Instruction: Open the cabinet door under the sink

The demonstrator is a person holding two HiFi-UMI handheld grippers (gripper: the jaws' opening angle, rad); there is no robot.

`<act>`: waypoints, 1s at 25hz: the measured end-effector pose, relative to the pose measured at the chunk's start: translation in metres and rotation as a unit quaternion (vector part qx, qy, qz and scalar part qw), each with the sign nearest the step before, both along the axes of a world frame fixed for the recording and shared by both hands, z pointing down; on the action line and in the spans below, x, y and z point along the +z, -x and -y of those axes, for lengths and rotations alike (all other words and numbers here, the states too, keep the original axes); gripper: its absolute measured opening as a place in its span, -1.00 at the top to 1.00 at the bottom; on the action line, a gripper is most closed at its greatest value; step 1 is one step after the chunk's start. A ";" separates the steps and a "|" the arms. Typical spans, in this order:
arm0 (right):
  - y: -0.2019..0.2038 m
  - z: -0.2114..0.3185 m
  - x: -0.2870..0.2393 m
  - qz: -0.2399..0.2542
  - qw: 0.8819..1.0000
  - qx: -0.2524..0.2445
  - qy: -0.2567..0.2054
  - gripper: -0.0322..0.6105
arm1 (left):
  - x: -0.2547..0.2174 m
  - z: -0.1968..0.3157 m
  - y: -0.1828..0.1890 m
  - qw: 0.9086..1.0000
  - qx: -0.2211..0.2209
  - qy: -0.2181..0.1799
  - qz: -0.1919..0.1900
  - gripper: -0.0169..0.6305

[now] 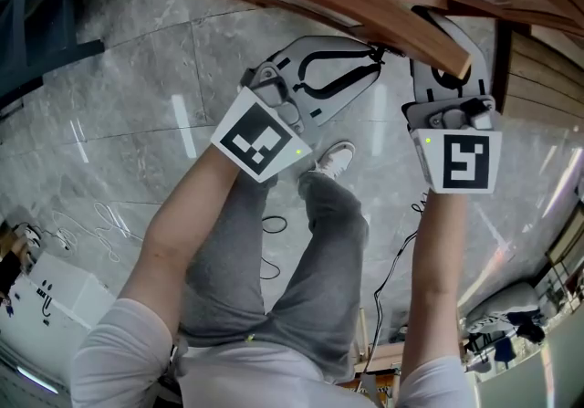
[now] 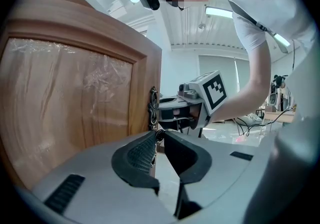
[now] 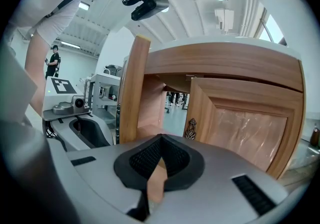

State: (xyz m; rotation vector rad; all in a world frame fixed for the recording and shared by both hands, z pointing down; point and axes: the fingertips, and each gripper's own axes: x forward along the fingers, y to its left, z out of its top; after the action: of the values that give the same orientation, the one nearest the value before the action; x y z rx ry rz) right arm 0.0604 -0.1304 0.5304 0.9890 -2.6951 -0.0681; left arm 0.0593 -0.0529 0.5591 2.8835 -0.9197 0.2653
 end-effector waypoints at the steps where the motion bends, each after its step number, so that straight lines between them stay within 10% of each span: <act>1: 0.002 -0.002 -0.001 -0.003 1.000 -0.001 0.000 0.81 | 0.000 -0.002 0.001 1.000 -0.001 0.003 -0.001 0.79; 25: 0.007 -0.046 -0.006 -0.035 0.999 -0.022 0.017 0.81 | -0.006 -0.038 0.010 1.000 -0.002 0.011 -0.022 0.73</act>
State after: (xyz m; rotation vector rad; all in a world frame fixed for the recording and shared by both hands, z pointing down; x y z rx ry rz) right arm 0.0536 -0.0842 0.5245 0.9007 -2.6463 -0.0651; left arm 0.0493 -0.0148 0.5536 2.8561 -0.9080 0.2080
